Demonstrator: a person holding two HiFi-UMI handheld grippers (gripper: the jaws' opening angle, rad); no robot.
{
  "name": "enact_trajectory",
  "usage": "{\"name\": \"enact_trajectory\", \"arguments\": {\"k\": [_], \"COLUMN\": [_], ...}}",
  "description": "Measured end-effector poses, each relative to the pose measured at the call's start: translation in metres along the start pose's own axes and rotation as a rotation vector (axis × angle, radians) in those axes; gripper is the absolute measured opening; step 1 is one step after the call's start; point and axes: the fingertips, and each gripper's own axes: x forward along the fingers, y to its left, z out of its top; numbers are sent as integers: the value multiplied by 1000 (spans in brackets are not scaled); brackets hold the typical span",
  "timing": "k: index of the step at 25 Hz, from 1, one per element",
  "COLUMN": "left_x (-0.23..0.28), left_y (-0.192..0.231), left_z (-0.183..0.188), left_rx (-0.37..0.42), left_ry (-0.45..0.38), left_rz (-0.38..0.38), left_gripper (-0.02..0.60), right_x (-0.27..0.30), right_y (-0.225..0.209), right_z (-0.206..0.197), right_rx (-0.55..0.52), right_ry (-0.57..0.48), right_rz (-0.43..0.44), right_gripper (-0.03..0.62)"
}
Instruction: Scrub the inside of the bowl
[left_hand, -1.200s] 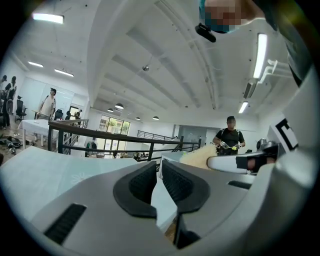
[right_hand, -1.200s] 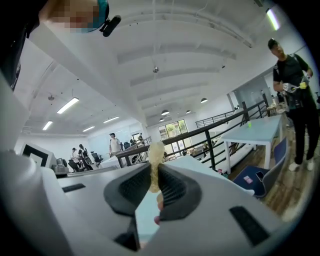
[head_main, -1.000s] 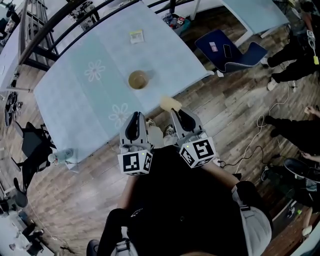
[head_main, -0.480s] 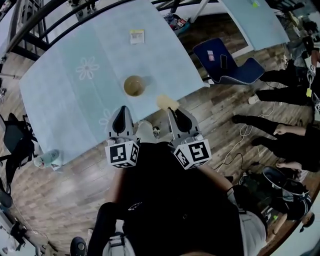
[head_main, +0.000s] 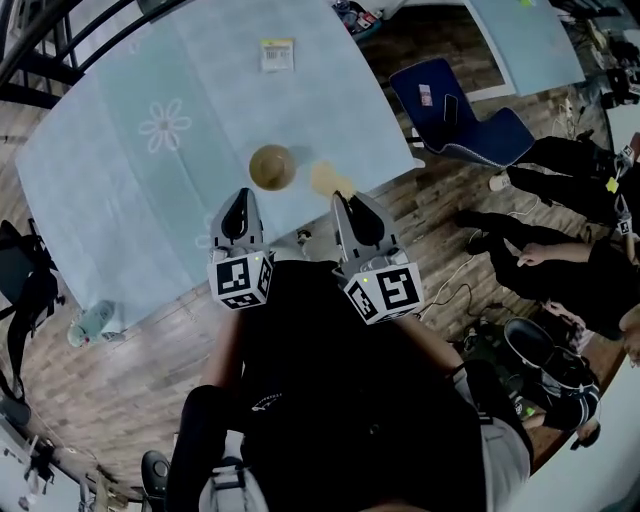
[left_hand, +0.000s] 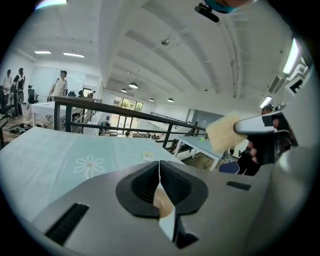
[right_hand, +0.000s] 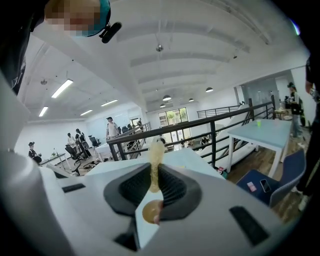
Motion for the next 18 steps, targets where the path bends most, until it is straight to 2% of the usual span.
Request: {"name": "enact_trajectory", "arguments": {"k": [8,18], "left_x": [42,73], "left_y": [30,54], "left_z": [-42,-109], "left_rx": [-17,-189], "left_ry": [125,295], "left_rz": [9,50], "left_gripper": [17,34], "right_x": [34,44], "right_y": [8,12], "right_z": [-7,-10], "right_rx": [-10,-18], "right_ry": [51,77], "right_rz": [16,-1], "right_gripper": [49,49]}}
